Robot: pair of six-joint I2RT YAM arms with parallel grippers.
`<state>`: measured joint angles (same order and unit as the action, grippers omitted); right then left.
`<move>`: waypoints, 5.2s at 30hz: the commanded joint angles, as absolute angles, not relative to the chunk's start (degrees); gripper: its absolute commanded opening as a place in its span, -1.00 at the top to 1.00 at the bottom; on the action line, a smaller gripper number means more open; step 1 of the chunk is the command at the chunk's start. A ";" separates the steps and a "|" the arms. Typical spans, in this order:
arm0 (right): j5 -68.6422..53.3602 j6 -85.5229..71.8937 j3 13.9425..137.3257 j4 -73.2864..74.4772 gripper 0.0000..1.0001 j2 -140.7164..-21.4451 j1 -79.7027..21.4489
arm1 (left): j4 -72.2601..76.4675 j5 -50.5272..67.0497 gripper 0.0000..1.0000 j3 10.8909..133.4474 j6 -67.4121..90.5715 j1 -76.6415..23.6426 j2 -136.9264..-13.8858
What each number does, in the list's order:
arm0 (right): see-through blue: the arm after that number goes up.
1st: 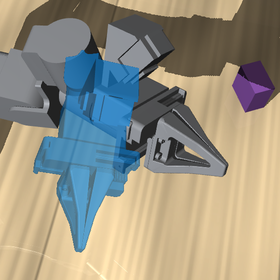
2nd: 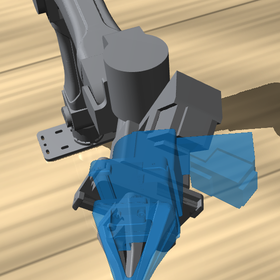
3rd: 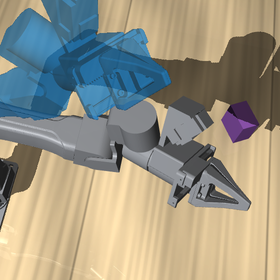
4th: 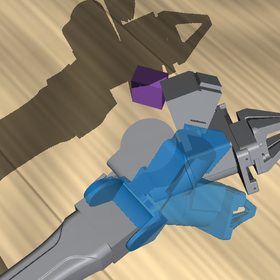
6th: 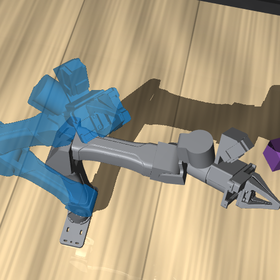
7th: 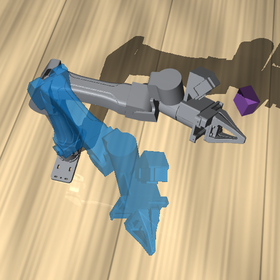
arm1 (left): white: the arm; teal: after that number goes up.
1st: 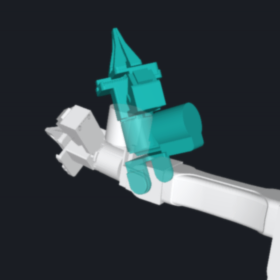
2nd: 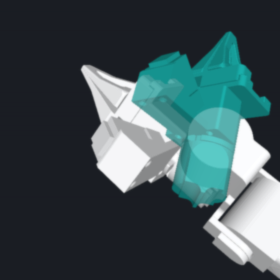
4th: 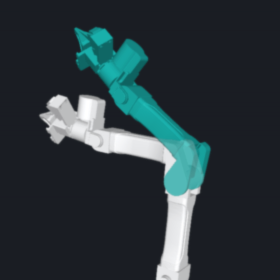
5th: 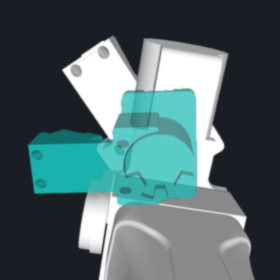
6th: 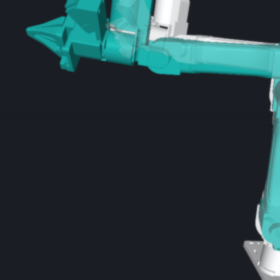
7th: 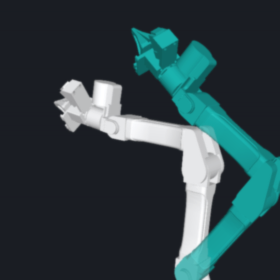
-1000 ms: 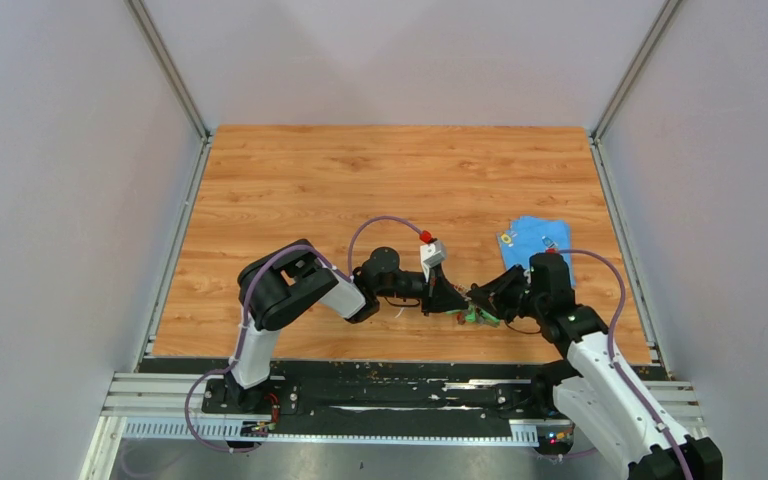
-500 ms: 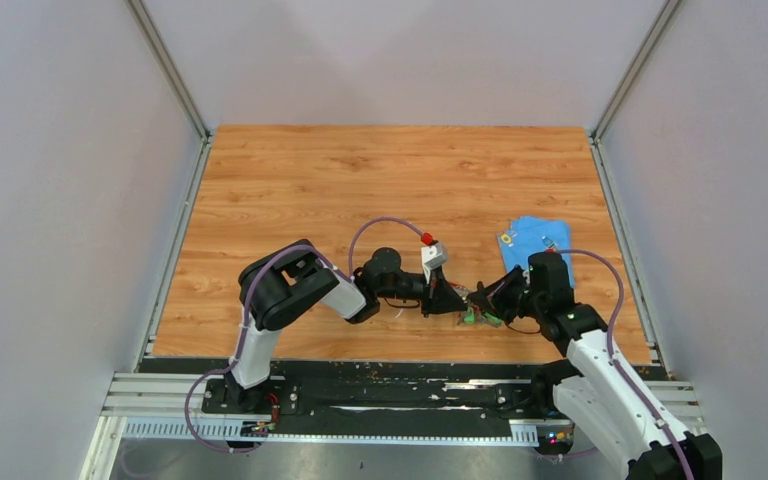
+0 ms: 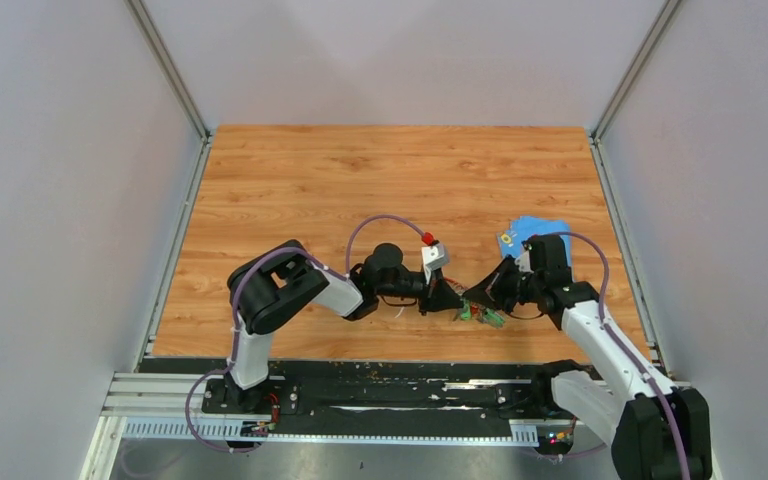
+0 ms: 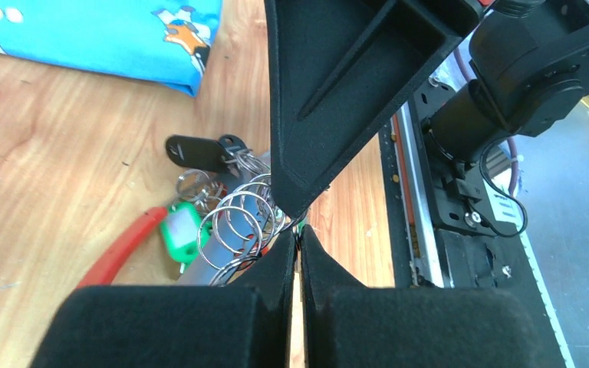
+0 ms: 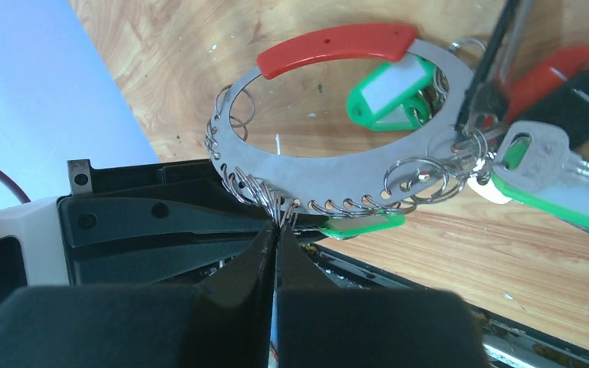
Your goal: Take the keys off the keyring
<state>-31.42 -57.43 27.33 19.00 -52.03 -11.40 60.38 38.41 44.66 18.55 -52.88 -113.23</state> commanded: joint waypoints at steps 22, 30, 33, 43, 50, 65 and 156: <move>-61.20 -38.70 42.70 24.35 0.99 -71.11 -14.43 | 33.51 26.59 1.00 39.84 -1.24 -52.69 -91.62; -62.45 -32.53 47.60 25.87 0.99 -80.35 -18.85 | 19.05 20.26 1.00 39.28 -6.83 -53.78 -83.74; -61.81 -28.23 49.30 28.25 0.99 -84.18 -19.55 | 16.17 17.96 1.00 38.25 -8.35 -53.88 -81.98; -50.85 -24.75 54.71 31.29 0.99 -90.50 -23.00 | 15.91 17.21 1.00 40.18 -12.30 -55.90 -87.14; -45.18 -24.40 55.62 31.39 0.99 -89.16 -22.98 | 15.91 18.45 1.00 41.56 -13.18 -56.34 -90.13; -38.85 -32.56 51.39 26.64 0.50 -80.43 -23.03 | 16.00 20.04 1.00 44.34 -11.94 -56.51 -92.92; -26.54 -62.60 24.47 9.85 0.43 -55.67 -23.26 | 16.00 32.42 1.00 51.39 -1.10 -55.37 -97.70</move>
